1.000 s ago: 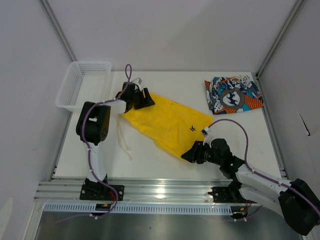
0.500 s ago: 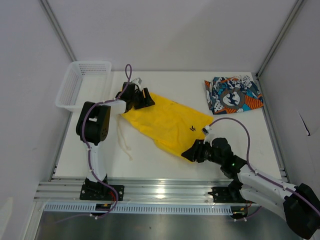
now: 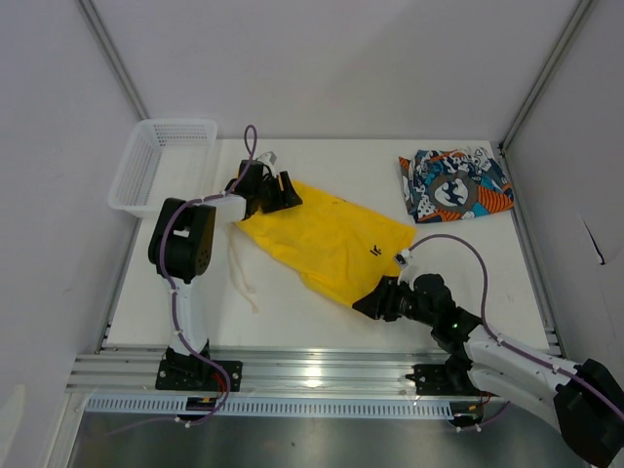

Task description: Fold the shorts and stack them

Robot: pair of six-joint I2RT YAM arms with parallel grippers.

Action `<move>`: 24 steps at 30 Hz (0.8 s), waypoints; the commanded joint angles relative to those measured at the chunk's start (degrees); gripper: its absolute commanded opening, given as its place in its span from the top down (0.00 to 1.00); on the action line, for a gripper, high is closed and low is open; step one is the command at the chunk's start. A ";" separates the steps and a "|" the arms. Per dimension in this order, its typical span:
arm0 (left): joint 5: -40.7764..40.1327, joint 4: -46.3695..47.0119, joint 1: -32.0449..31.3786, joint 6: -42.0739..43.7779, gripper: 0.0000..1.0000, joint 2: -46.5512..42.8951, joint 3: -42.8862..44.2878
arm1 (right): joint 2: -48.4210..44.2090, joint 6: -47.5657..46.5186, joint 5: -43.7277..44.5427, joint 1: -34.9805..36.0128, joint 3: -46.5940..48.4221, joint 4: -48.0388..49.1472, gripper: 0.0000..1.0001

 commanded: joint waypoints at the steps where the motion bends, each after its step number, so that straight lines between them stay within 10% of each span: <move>1: -1.76 -3.03 -0.20 1.08 0.31 1.85 0.58 | -1.95 0.29 0.89 0.53 0.19 0.83 0.51; 24: -1.67 -3.03 -0.20 1.17 0.31 1.76 0.49 | -3.10 -2.00 2.12 1.23 3.35 -2.94 0.51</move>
